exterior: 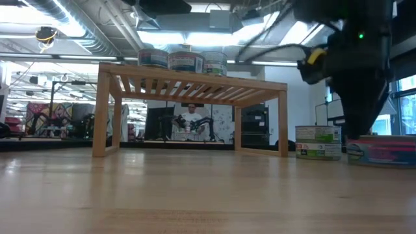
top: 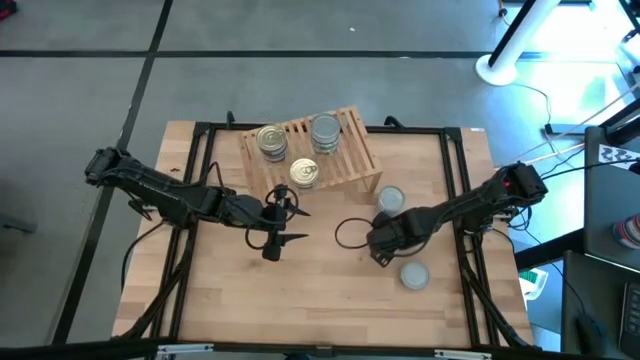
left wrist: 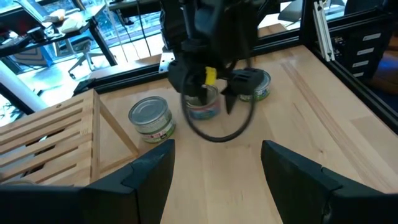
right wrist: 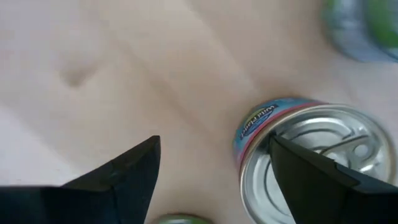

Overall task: Stack canned seafood by type on shelf
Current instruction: Stack the blue tuna can on top of the blue tuna can on the shelf

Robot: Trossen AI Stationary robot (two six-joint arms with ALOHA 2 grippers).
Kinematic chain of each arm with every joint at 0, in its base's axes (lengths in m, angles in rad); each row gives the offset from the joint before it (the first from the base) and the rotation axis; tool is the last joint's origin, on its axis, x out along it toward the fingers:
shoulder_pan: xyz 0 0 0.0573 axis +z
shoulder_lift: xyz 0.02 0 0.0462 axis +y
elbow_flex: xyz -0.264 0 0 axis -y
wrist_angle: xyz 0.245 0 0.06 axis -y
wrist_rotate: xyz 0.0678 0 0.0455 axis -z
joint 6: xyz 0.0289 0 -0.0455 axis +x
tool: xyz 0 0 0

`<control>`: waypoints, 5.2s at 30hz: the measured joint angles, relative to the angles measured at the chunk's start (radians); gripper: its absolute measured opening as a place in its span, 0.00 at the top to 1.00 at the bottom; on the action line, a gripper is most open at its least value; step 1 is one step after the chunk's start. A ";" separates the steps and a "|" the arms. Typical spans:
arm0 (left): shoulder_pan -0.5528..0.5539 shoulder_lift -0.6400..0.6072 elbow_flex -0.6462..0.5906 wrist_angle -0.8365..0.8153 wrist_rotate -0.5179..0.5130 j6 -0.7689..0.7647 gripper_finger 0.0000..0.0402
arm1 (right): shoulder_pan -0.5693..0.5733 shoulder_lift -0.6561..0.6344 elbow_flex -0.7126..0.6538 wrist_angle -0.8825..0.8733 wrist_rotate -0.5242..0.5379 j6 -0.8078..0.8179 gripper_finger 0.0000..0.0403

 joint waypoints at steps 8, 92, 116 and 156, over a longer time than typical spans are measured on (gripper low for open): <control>0.000 0.000 0.000 0.002 0.000 0.002 0.41 | 0.073 0.008 0.026 0.238 0.021 0.019 0.27; -0.035 0.314 0.001 0.293 0.000 -0.046 0.41 | 0.174 0.097 0.028 0.405 0.009 -0.204 0.56; -0.031 0.314 0.000 0.293 0.000 -0.045 0.41 | 0.126 0.089 0.029 0.314 -0.063 -0.270 0.62; -0.031 0.314 0.000 0.292 -0.001 -0.042 0.41 | 0.082 0.138 0.135 -0.011 0.126 -0.371 0.69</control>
